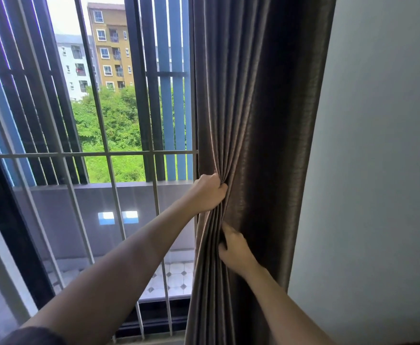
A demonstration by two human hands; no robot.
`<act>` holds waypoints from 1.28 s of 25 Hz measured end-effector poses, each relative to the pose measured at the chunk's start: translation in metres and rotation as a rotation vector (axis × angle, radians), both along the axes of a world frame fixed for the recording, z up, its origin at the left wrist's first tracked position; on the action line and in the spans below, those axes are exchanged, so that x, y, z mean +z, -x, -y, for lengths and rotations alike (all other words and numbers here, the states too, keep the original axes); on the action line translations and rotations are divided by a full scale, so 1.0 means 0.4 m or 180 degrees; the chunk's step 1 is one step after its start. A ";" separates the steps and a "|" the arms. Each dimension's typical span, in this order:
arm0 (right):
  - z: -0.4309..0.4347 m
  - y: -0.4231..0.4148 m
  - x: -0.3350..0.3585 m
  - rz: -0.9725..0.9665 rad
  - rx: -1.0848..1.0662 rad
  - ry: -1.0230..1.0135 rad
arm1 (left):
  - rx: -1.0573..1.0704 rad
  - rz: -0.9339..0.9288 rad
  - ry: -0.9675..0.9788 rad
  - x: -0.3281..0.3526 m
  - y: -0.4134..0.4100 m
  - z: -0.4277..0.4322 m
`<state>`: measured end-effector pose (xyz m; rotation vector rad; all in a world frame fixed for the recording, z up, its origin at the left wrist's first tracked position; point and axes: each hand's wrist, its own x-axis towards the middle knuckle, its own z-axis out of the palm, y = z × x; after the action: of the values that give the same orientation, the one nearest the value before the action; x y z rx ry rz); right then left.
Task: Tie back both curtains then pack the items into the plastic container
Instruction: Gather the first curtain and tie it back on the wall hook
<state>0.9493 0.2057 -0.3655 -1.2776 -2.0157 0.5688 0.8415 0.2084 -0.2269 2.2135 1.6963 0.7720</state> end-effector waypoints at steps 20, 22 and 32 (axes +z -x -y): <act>-0.033 -0.236 0.295 -0.1171 -0.1226 -0.0943 | 0.0231 -0.0217 -0.0216 -0.007 0.039 0.033; -0.049 -0.206 0.244 -0.0487 -0.0754 -0.0490 | 0.0201 -0.0257 -0.0151 -0.001 0.029 0.029; -0.017 -0.047 0.020 -0.0579 0.0388 0.0519 | -0.0089 0.0136 0.0231 0.006 0.006 0.005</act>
<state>0.9682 0.2125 -0.3576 -1.1552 -1.9357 0.8907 0.8390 0.2064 -0.2246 2.1524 1.6435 0.7339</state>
